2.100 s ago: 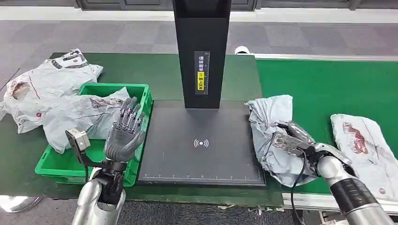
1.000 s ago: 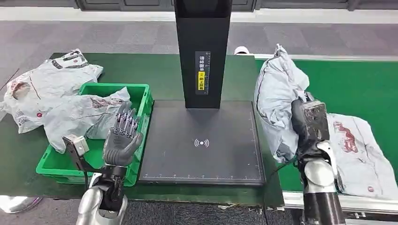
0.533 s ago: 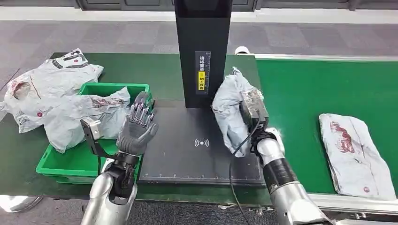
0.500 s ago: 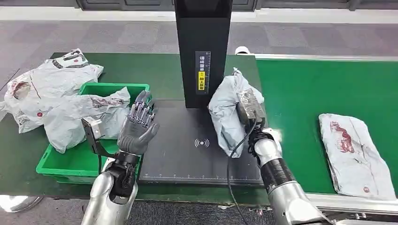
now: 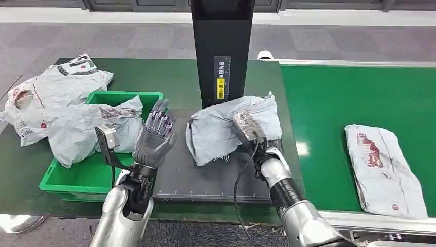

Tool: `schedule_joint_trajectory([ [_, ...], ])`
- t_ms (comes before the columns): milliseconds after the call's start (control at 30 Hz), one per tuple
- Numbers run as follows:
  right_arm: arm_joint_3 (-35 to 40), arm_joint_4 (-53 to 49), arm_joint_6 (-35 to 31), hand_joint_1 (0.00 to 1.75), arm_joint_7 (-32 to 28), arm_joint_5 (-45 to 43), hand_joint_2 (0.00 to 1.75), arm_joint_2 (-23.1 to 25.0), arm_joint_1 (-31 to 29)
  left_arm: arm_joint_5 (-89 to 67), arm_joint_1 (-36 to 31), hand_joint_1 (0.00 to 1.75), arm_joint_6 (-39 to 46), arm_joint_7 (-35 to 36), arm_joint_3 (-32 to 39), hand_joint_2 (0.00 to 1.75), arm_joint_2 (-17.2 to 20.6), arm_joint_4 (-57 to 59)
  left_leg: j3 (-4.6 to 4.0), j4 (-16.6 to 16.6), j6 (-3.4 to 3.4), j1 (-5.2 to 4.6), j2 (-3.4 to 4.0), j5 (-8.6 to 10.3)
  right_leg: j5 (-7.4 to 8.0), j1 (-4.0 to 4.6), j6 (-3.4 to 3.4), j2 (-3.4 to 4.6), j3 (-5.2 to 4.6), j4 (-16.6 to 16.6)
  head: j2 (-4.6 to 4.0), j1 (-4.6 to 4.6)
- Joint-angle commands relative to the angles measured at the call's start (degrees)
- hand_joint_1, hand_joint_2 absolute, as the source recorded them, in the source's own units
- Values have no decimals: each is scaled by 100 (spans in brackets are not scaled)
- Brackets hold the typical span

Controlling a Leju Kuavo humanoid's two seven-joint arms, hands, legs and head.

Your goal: Moved the parcel from conveyor to table for the left to box.

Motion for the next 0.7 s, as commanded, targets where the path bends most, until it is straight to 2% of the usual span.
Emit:
schedule_joint_trajectory([
  [33,1095,-891,847,0,-250,-468,0,-217,350,-85,-218,0,22,-21,-44,175,114,426,9,-7,-1,3,-7,-1,-3,5,-3,-8,12,-8,0,0],
  [167,1447,-1828,1195,0,-262,-719,0,-409,669,-121,-186,0,48,-65,13,175,123,439,7,-7,1,1,-9,0,-3,2,-2,-9,11,-9,0,2],
  [467,1535,-2051,1358,0,-323,-885,0,-489,758,-130,-142,0,49,-90,29,175,123,416,8,-10,0,4,-7,0,0,2,-3,-7,12,-15,0,0],
  [567,1654,-2792,1447,0,-370,-1122,0,-719,1065,-156,2,0,56,-168,42,175,170,340,14,-16,0,6,-9,0,0,5,-3,-8,20,-24,0,0],
  [700,1424,-4078,1575,0,-482,-1566,0,-1023,1610,-172,129,0,83,-245,130,175,202,272,16,-18,0,4,-14,-3,-6,2,-2,-14,22,-22,0,0],
])
